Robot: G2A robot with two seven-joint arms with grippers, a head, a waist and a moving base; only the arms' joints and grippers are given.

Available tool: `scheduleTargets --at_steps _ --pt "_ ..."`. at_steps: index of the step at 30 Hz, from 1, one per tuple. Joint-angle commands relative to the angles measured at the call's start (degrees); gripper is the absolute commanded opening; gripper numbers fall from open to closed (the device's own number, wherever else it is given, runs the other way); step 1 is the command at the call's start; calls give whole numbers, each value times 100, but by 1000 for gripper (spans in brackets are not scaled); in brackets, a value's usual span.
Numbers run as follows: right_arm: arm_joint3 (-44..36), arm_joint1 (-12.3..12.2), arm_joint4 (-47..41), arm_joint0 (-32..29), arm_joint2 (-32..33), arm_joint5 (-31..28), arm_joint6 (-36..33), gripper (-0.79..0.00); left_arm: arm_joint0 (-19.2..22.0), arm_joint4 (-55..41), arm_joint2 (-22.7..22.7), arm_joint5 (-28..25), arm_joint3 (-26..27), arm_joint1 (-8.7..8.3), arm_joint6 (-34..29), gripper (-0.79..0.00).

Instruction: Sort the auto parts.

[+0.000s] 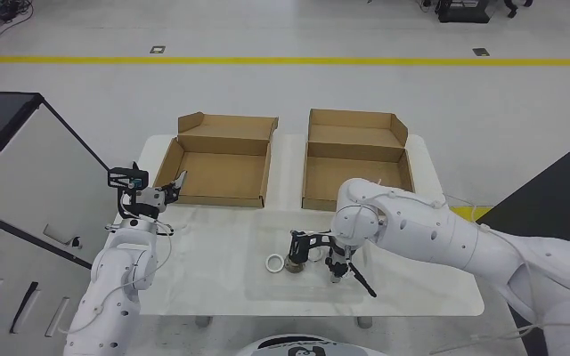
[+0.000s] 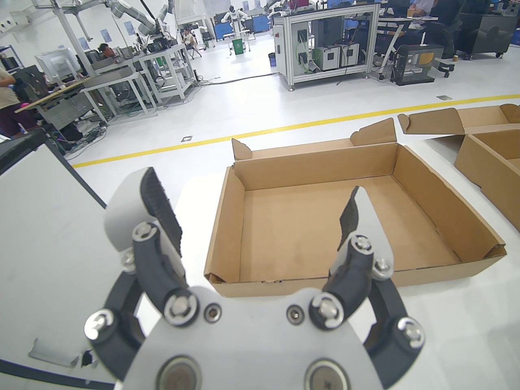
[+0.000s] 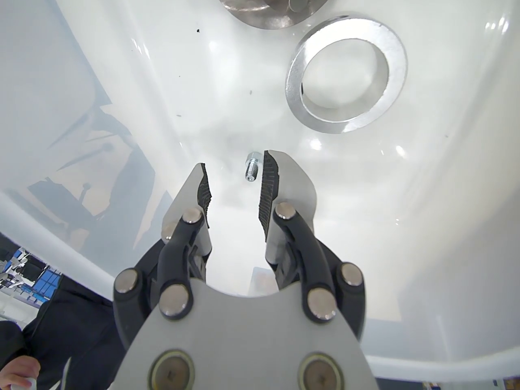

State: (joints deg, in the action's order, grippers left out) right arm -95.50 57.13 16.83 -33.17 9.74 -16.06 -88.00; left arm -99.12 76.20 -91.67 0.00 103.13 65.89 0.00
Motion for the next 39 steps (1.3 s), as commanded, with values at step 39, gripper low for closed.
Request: scheduleTargets --at_steps 39 --pt "53 5 182 -12 0 153 0 -785 0 0 0 0 0 0 0 0"
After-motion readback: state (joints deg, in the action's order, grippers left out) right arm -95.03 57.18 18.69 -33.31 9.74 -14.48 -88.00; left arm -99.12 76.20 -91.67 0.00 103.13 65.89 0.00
